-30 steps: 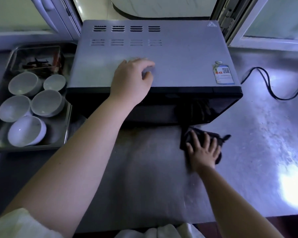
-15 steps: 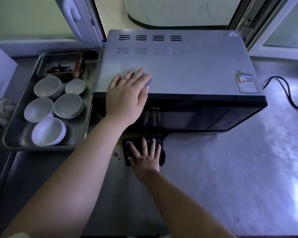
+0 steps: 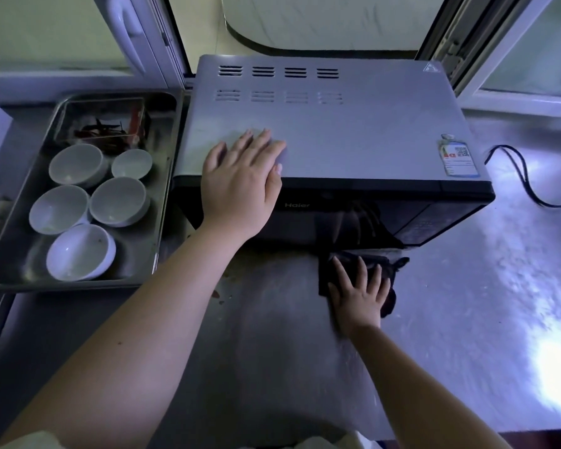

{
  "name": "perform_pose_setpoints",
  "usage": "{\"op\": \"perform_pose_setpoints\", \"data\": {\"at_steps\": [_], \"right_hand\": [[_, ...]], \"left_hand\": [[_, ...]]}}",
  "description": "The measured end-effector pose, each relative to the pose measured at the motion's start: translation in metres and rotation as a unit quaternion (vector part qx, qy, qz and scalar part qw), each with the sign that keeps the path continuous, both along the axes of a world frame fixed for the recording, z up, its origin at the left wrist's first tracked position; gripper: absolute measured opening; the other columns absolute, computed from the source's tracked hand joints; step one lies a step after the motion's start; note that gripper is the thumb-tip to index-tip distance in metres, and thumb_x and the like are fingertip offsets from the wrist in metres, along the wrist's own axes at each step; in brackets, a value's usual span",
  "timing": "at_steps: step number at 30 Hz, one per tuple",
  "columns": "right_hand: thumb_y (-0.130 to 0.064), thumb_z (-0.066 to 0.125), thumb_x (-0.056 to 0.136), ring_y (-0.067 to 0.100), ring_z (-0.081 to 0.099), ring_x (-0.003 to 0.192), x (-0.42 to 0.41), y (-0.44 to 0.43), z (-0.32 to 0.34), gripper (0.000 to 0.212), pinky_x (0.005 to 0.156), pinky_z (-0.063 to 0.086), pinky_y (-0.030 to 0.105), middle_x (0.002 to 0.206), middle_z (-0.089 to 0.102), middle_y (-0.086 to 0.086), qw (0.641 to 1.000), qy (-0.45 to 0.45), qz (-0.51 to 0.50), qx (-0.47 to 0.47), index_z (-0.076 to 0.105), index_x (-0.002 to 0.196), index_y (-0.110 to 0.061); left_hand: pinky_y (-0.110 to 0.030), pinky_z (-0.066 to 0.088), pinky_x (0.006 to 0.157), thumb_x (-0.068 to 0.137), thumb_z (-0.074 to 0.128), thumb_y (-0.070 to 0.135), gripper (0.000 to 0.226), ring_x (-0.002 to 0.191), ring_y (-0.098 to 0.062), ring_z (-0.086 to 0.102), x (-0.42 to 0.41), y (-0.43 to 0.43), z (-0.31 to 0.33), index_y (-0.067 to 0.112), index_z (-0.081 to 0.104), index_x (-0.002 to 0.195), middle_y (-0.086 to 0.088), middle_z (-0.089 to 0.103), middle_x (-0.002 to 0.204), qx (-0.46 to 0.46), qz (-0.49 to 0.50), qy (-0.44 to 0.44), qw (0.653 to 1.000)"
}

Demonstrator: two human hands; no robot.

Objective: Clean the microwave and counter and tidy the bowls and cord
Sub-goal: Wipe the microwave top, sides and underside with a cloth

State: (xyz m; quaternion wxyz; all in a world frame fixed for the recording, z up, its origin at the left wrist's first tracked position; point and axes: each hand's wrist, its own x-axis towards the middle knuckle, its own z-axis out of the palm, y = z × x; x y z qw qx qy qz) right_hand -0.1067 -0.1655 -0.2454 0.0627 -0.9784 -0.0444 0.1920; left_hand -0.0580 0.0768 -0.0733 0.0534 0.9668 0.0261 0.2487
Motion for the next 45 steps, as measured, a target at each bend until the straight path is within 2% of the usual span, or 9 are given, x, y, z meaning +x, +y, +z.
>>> {"op": "perform_pose_setpoints", "data": {"at_steps": [7, 15, 24, 30, 37, 39, 41, 43, 45], "right_hand": [[-0.055, 0.014, 0.099, 0.041, -0.026, 0.141, -0.006, 0.019, 0.002, 0.056, 0.113, -0.015, 0.058, 0.158, -0.026, 0.0, 0.999, 0.026, 0.025, -0.016, -0.021, 0.143, -0.051], [-0.054, 0.013, 0.1, 0.042, -0.032, 0.138, -0.042, 0.155, 0.008, 0.056, 0.108, -0.023, 0.059, 0.158, -0.025, 0.003, 0.97, 0.063, 0.231, 0.032, -0.018, 0.146, -0.046], [-0.058, 0.02, 0.098, 0.037, -0.021, 0.144, -0.005, 0.047, 0.0, 0.056, 0.114, -0.017, 0.053, 0.162, -0.009, 0.001, 0.999, 0.019, 0.047, 0.014, -0.009, 0.146, -0.053], [-0.057, 0.018, 0.098, 0.039, -0.021, 0.143, -0.005, 0.041, 0.002, 0.057, 0.114, -0.014, 0.055, 0.161, -0.017, 0.0, 0.999, 0.029, -0.032, 0.005, -0.014, 0.145, -0.051], [-0.057, 0.02, 0.099, 0.042, -0.03, 0.139, -0.035, 0.156, 0.014, 0.06, 0.111, -0.018, 0.06, 0.159, -0.023, 0.001, 0.972, 0.105, 0.21, 0.026, -0.013, 0.147, -0.048], [-0.057, 0.031, 0.097, 0.041, -0.021, 0.143, -0.027, 0.158, 0.026, 0.064, 0.115, -0.009, 0.058, 0.161, -0.017, -0.001, 0.962, 0.141, 0.226, 0.055, -0.005, 0.149, -0.048], [-0.049, 0.044, 0.093, 0.036, 0.008, 0.146, -0.012, 0.138, 0.048, 0.065, 0.117, 0.016, 0.051, 0.162, 0.007, 0.001, 0.958, 0.131, 0.215, 0.14, 0.016, 0.151, -0.042], [-0.036, 0.049, 0.087, 0.035, 0.045, 0.125, -0.001, 0.107, 0.083, 0.054, 0.102, 0.041, 0.039, 0.14, 0.046, 0.01, 0.949, 0.025, 0.183, 0.254, 0.048, 0.139, -0.025], [-0.025, 0.053, 0.087, 0.033, 0.059, 0.096, 0.009, 0.076, 0.116, 0.035, 0.085, 0.047, 0.032, 0.107, 0.062, 0.01, 0.914, -0.152, 0.19, 0.325, 0.066, 0.116, -0.011]], "left_hand": [[-0.043, 0.029, 0.107, 0.097, 0.033, 0.032, 0.04, 0.132, -0.022, 0.047, 0.002, -0.001, 0.0, 0.026, 0.058, 0.129, 0.003, 0.054, 0.14, -0.001, 0.006, -0.004, 1.0], [-0.042, 0.029, 0.108, 0.097, 0.031, 0.034, 0.042, 0.132, -0.02, 0.046, 0.0, 0.0, 0.0, 0.027, 0.058, 0.129, 0.005, 0.054, 0.14, 0.003, 0.004, -0.007, 1.0], [-0.041, 0.028, 0.107, 0.098, 0.032, 0.034, 0.041, 0.132, -0.021, 0.046, 0.0, 0.001, -0.002, 0.027, 0.058, 0.129, 0.005, 0.054, 0.14, 0.004, 0.001, -0.005, 1.0], [-0.043, 0.031, 0.106, 0.096, 0.034, 0.033, 0.04, 0.13, -0.022, 0.048, 0.001, -0.001, -0.001, 0.027, 0.06, 0.126, 0.004, 0.057, 0.137, -0.007, 0.005, -0.004, 1.0], [-0.045, 0.033, 0.108, 0.097, 0.038, 0.033, 0.039, 0.133, -0.022, 0.045, -0.002, 0.003, 0.007, 0.024, 0.059, 0.128, 0.0, 0.055, 0.139, -0.054, -0.048, 0.017, 0.997], [-0.047, 0.035, 0.109, 0.098, 0.044, 0.024, 0.035, 0.134, -0.023, 0.044, -0.011, 0.009, 0.014, 0.015, 0.059, 0.128, -0.006, 0.055, 0.138, -0.153, -0.122, -0.016, 0.981], [-0.045, 0.039, 0.107, 0.095, 0.049, 0.007, 0.03, 0.129, -0.024, 0.049, -0.031, 0.014, 0.018, 0.005, 0.062, 0.122, -0.011, 0.059, 0.131, -0.24, -0.155, -0.079, 0.955], [-0.043, 0.044, 0.101, 0.091, 0.051, -0.005, 0.025, 0.118, -0.025, 0.057, -0.062, 0.017, 0.007, 0.0, 0.067, 0.109, -0.011, 0.065, 0.119, -0.257, -0.131, -0.135, 0.948], [-0.041, 0.048, 0.092, 0.087, 0.052, -0.009, 0.024, 0.105, -0.025, 0.062, -0.096, 0.017, -0.02, 0.002, 0.07, 0.098, -0.009, 0.068, 0.107, -0.262, -0.083, -0.157, 0.949]]}}
